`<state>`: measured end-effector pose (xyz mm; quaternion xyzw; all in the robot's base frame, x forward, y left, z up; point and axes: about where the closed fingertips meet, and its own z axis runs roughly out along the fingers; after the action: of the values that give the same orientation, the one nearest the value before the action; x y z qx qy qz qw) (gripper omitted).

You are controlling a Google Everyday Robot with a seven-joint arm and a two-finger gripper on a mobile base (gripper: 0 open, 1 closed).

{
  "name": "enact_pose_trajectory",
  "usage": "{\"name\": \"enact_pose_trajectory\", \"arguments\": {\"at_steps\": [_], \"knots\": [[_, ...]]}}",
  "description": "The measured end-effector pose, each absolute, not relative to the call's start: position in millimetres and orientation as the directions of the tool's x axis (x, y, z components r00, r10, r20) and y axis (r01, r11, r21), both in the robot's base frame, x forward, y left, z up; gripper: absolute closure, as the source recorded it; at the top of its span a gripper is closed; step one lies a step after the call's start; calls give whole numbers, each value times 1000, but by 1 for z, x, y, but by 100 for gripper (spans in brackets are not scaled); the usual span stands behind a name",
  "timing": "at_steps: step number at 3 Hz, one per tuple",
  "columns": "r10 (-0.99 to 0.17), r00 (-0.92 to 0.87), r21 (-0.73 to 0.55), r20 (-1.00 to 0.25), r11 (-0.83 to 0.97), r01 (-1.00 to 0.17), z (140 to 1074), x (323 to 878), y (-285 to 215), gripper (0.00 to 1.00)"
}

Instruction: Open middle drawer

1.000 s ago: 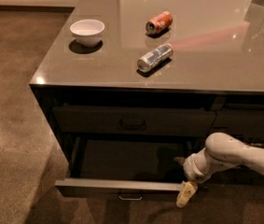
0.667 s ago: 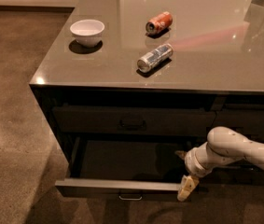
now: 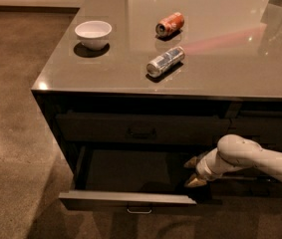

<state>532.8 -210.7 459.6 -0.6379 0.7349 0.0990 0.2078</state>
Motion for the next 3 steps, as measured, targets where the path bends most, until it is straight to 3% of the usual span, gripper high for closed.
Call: {"name": "enact_pose_trajectory", "arguments": {"at_steps": [2,3], "knots": [[-888,-115,-162,-446,207,-965,437,552,-225,87],[-848,-132,-91,-513,206,-974,409,543,-215,100]]}}
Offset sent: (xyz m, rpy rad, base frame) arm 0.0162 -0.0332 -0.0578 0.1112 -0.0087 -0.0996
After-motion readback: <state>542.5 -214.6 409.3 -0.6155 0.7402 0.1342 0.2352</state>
